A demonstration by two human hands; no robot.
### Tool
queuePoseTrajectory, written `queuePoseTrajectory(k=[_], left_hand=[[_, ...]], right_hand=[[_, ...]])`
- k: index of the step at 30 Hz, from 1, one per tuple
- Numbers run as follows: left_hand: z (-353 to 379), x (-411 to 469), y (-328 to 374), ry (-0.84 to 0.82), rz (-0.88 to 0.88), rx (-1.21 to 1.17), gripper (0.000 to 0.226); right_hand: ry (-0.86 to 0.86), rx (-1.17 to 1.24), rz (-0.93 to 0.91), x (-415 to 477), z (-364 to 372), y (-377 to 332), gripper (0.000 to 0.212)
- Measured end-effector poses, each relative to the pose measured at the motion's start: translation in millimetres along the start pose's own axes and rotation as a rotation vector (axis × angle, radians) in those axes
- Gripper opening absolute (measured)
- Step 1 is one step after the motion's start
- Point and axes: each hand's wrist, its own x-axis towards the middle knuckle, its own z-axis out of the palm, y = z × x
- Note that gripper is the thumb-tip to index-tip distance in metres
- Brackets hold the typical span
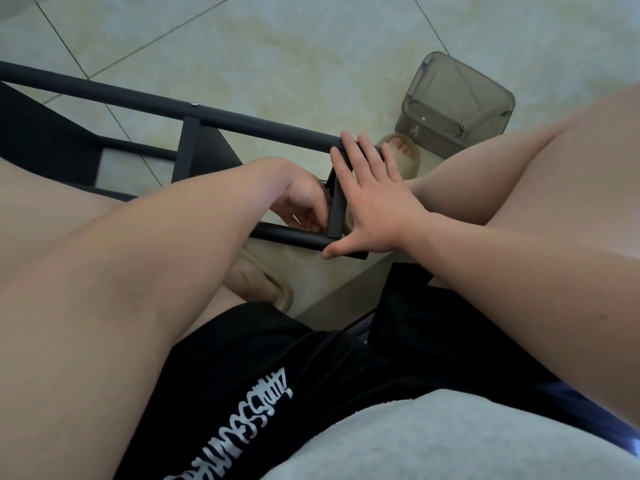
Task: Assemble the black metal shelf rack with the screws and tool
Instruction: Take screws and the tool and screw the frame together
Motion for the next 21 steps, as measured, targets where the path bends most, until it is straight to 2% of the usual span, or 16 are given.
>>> queuePoseTrajectory(k=[6, 12, 15, 18, 21], left_hand=[[-19.0, -31.3, -0.8, 0.286, -0.05, 0.31, 0.019], [-43.5, -71.9, -10.7, 0.587, 0.001, 0.305, 0.029], [-53.7, -87.0, -12.5, 0.778, 0.013, 0.366, 0.041], [-62.3, -100.1, -9.4, 0.85, 0.016, 0.354, 0.043], [-70.7, -114.0, -3.7, 0.949, -0.065, 0.552, 0.04]], right_hand=[[-0.003, -0.002, -0.041, 12.5, -10.8, 6.4, 0.152], [0.019, -0.084, -0.143, 54.8, -49.9, 25.8, 0.144], [0.042, -0.049, -0.14, 80.5, -67.0, 40.0, 0.123], [0.115, -0.039, -0.131, 106.1, -81.8, 51.8, 0.086], [0.194, -0.082, -0.132, 130.8, -95.0, 54.8, 0.055]])
